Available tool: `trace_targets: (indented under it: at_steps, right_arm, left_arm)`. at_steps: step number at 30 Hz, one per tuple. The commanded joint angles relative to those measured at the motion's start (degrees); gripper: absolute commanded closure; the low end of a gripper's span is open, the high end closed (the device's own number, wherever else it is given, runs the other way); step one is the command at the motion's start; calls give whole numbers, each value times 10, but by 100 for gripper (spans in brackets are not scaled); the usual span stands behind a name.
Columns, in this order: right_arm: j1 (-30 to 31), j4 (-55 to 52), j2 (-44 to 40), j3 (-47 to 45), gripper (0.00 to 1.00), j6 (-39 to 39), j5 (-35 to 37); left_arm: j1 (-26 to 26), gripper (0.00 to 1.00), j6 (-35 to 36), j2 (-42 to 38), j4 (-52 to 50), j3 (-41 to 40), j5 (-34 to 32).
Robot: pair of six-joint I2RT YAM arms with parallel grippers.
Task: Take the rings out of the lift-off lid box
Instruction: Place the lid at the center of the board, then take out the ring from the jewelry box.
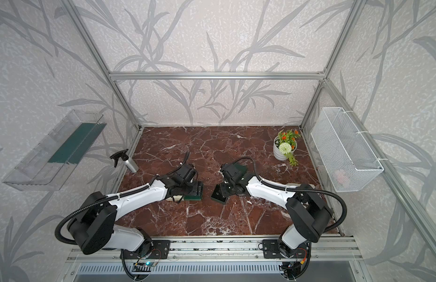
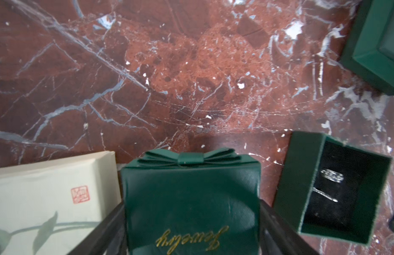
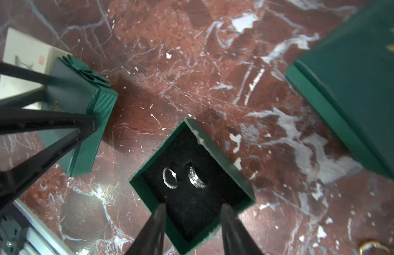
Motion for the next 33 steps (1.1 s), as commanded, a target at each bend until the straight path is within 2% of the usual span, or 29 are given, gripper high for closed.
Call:
trace_targets:
  at_steps: [1, 3, 5, 6, 13, 25, 28, 33]
  right_arm:
    - [7, -19, 15, 27, 62, -34, -13]
    - [8, -22, 28, 37, 63, -37, -17]
    - [12, -25, 39, 44, 63, -39, -14]
    - [14, -29, 44, 48, 64, -39, -10]
    - [32, -41, 69, 71, 66, -49, 3]
    - [40, -58, 104, 87, 75, -43, 41]
    - [40, -58, 101, 82, 84, -33, 62]
    - [39, -42, 94, 73, 89, -19, 65]
  left_arm:
    - [-3, 16, -4, -34, -9, 6, -9]
    - [-4, 15, -7, -46, -13, 4, -8]
    - [-4, 5, -2, -54, -10, 1, 0]
    - [-4, 3, 1, -59, -6, -1, 3]
    - [-4, 2, 4, -59, -14, -1, 0]
    - [-3, 2, -11, -64, -4, -12, 9]
    - [-4, 2, -13, -62, -1, -13, 11]
    - [-4, 2, -14, -53, 2, -13, 15]
